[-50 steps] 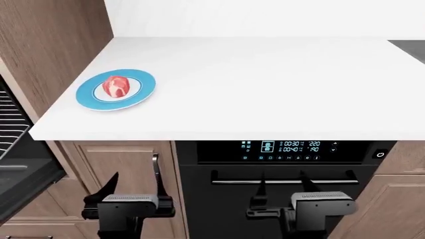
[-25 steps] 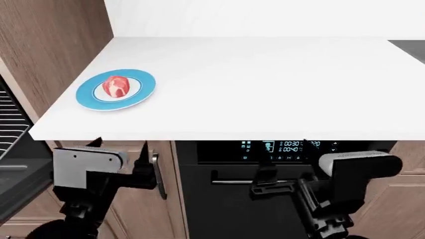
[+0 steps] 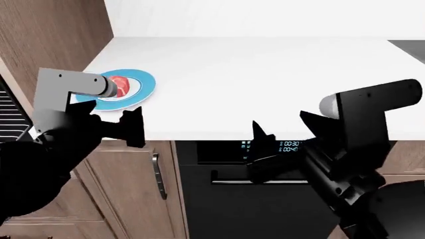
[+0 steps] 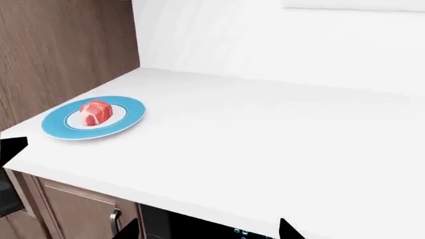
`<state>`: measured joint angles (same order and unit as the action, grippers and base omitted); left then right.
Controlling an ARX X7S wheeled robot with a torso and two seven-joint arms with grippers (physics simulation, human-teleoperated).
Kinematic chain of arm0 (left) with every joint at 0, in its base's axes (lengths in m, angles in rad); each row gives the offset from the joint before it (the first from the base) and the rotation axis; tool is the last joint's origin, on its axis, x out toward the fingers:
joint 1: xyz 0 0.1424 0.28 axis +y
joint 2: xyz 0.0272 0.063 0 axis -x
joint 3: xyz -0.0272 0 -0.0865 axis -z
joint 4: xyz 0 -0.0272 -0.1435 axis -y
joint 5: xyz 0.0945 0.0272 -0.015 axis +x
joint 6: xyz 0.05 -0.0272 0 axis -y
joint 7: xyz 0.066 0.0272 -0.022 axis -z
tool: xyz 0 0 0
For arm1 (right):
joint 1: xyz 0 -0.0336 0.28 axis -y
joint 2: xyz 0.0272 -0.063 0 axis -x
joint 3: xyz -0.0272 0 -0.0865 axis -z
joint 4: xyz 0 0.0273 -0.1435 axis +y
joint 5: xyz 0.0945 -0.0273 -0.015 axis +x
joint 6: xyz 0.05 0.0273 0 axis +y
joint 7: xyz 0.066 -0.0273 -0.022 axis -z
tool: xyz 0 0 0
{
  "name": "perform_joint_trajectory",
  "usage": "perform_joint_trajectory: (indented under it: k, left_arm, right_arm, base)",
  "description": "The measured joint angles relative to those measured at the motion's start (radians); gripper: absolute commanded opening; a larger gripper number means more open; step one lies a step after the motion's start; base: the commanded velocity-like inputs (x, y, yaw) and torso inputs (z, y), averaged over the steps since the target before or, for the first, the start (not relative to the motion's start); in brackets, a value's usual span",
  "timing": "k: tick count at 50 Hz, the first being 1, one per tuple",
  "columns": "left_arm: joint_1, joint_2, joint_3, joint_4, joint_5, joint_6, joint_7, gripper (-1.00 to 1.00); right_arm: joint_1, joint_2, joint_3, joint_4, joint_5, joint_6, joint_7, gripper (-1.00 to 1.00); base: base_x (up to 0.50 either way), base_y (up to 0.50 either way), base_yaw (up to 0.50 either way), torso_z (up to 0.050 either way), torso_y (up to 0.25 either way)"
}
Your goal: Place the steak on the rack of the oven.
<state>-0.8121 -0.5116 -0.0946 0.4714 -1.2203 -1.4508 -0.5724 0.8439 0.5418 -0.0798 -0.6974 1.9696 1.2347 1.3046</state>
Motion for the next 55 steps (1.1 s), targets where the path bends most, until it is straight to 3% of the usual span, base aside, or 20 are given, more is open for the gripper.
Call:
perform_joint_trajectory:
  k: [11, 28, 47, 55]
  left_arm:
    - [-0.112, -0.052, 0.097, -0.088, -0.001, -0.002, -0.013, 1.0]
    - [-0.156, -0.076, 0.174, -0.174, 0.018, 0.027, -0.01, 1.0]
    - [-0.167, -0.081, 0.188, -0.212, 0.024, 0.055, -0.04, 1.0]
    - [-0.174, -0.082, 0.171, -0.209, 0.001, 0.05, -0.067, 1.0]
  right_arm:
    - [0.173, 0.112, -0.122, 0.093, 0.208, -0.034, 0.137, 1.0]
    - [0.335, 0.189, -0.214, 0.181, 0.317, -0.069, 0.174, 1.0]
    - [0.392, 0.212, -0.258, 0.202, 0.331, -0.089, 0.151, 1.0]
    - [0.406, 0.219, -0.279, 0.2, 0.333, -0.095, 0.146, 1.0]
  base:
    - [0.0, 0.0, 0.0, 0.0, 0.0]
    - [0.01, 0.0, 0.0, 0.0, 0.0]
    - [0.49, 0.0, 0.0, 0.0, 0.001]
    - [0.0, 0.0, 0.0, 0.0, 0.003]
